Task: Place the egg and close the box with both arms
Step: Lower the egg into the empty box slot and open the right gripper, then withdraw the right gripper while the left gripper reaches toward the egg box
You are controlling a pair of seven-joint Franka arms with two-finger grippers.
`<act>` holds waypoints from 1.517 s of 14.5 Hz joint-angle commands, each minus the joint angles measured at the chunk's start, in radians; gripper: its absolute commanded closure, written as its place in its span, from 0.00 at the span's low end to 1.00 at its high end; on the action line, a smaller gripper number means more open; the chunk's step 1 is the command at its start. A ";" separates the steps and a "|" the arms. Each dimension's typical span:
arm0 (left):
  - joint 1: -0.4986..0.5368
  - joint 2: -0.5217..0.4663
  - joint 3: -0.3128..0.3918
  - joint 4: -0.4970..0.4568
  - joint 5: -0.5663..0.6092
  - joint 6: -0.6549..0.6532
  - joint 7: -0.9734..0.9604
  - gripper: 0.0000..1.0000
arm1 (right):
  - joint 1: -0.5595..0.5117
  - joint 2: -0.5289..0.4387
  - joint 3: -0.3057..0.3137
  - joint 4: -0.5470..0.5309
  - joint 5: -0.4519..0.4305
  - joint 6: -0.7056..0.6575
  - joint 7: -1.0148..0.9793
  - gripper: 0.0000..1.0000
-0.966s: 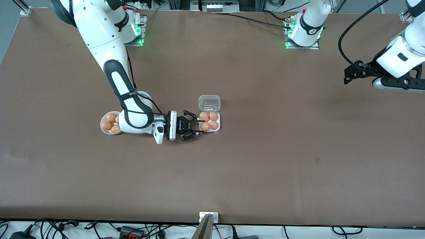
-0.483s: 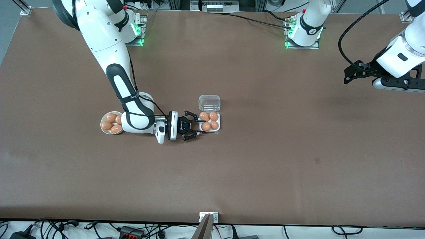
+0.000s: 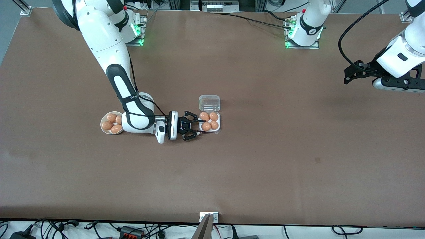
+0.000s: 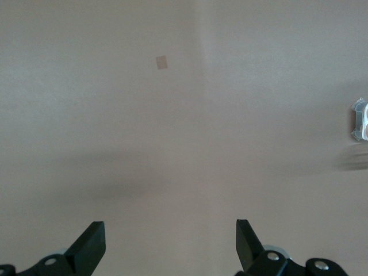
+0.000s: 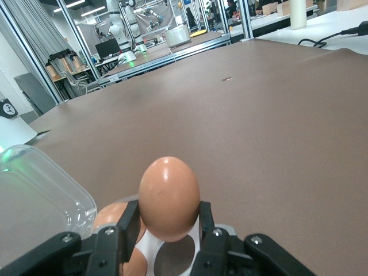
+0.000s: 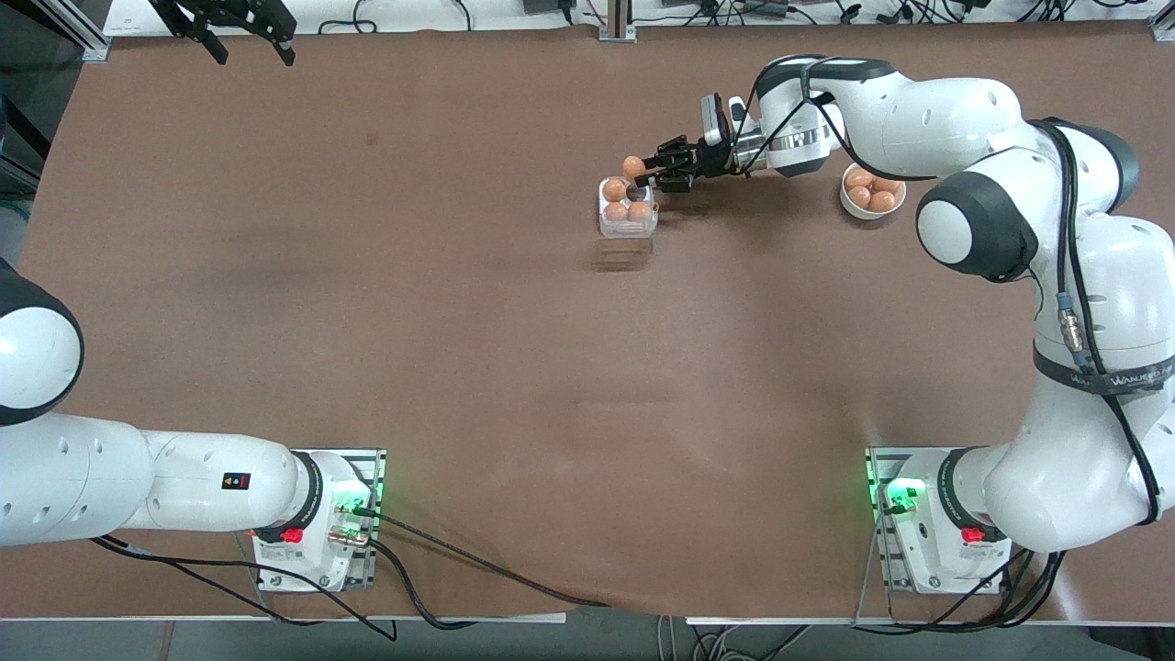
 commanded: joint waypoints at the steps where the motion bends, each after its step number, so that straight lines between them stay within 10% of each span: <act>1: -0.002 0.015 0.002 0.030 0.015 -0.021 0.016 0.00 | 0.006 0.011 0.017 -0.026 0.091 0.098 -0.252 1.00; 4: -0.002 0.015 0.002 0.030 0.015 -0.021 0.016 0.00 | 0.006 0.011 0.017 -0.026 0.089 0.098 -0.252 1.00; 5: -0.002 0.015 0.002 0.030 0.015 -0.021 0.016 0.00 | 0.006 0.009 0.017 -0.026 0.091 0.098 -0.240 0.82; 6: -0.002 0.015 0.002 0.030 0.015 -0.021 0.016 0.00 | 0.005 0.007 0.017 -0.026 0.092 0.098 -0.234 0.10; 7: -0.002 0.015 0.002 0.030 0.017 -0.021 0.016 0.00 | 0.005 0.004 0.017 -0.026 0.092 0.097 -0.225 0.00; 13: -0.005 0.015 0.002 0.030 0.015 -0.024 0.011 0.00 | 0.006 -0.043 0.010 0.006 0.022 0.100 0.006 0.00; 22: -0.019 0.051 -0.005 0.065 0.004 -0.290 0.069 0.01 | -0.047 -0.129 -0.006 0.184 -0.567 0.097 0.745 0.00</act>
